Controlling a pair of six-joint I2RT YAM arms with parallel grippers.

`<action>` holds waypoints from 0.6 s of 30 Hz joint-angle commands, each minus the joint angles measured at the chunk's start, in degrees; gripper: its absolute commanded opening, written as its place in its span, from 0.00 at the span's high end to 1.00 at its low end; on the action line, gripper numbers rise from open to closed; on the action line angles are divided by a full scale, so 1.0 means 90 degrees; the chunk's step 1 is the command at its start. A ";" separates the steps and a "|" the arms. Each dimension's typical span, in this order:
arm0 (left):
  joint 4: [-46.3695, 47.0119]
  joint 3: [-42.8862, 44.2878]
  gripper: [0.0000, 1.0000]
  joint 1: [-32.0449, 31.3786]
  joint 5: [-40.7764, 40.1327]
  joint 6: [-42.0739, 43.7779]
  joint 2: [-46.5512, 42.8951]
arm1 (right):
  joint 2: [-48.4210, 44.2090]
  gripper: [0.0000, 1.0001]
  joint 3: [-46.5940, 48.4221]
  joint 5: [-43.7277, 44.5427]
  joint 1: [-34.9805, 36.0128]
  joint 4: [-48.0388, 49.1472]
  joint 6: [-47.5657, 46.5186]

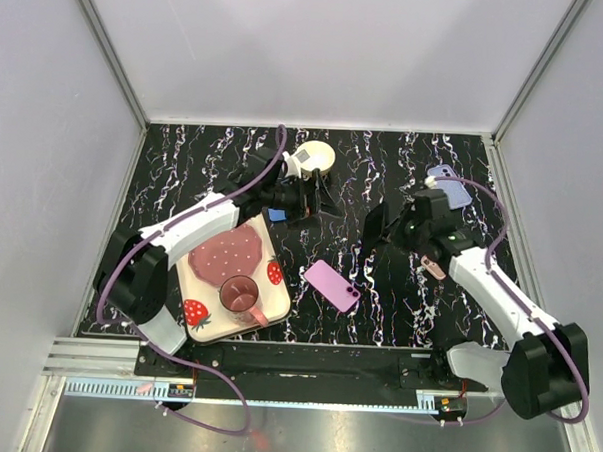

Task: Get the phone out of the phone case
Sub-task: Remove the phone case from the phone.

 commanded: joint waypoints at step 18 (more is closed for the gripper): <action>0.0061 -0.0051 0.01 -0.0505 -0.0332 0.0760 0.0924 | 0.2610 0.70 0.0493 0.2761 0.1837 0.0196 -0.0874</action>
